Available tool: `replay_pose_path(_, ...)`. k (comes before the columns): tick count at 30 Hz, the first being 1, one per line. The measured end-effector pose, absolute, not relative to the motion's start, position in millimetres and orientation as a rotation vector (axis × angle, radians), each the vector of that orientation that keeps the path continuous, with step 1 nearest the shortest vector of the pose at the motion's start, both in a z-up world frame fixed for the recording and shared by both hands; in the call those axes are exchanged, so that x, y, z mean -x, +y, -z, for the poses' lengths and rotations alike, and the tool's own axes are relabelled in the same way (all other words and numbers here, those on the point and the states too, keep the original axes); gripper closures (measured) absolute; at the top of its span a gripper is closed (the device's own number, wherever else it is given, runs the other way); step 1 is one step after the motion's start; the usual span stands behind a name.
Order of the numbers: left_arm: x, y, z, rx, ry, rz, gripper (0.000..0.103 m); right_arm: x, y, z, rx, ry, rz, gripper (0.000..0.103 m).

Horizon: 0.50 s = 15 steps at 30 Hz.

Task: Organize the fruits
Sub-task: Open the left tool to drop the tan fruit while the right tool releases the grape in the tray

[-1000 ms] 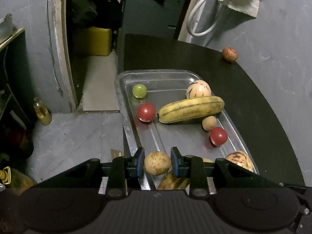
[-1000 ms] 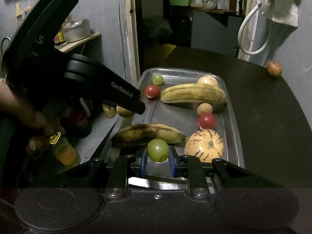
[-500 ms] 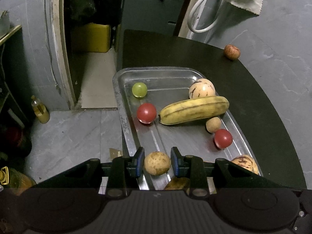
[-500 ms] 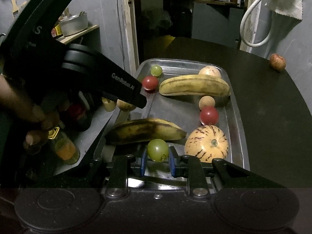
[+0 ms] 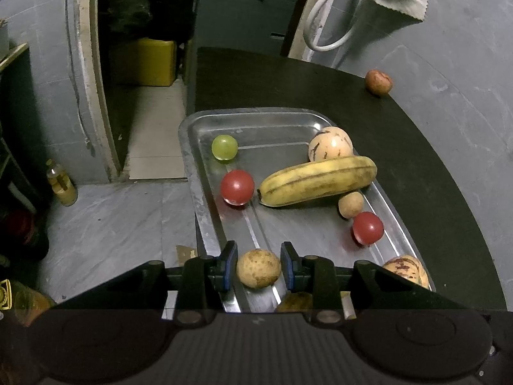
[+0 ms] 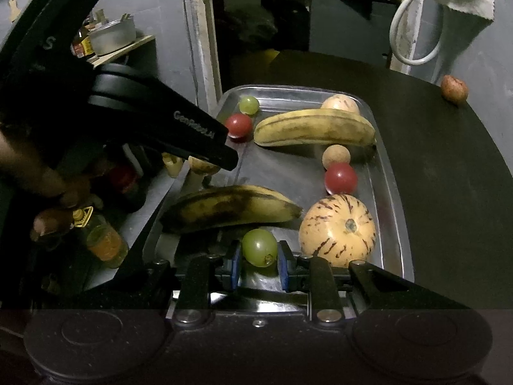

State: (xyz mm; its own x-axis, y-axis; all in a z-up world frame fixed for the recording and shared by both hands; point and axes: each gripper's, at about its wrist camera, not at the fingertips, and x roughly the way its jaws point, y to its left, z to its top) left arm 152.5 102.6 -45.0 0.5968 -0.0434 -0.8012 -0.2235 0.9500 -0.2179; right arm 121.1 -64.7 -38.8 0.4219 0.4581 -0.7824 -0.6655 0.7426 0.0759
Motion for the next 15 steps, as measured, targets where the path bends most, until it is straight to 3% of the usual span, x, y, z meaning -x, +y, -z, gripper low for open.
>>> replay_pose_path(15, -150.1, 101.9, 47.6, 0.317, 0.936, -0.090, 0.070, -121.4, -66.5, 42.0, 0.248, 0.903, -0.687, 0.076)
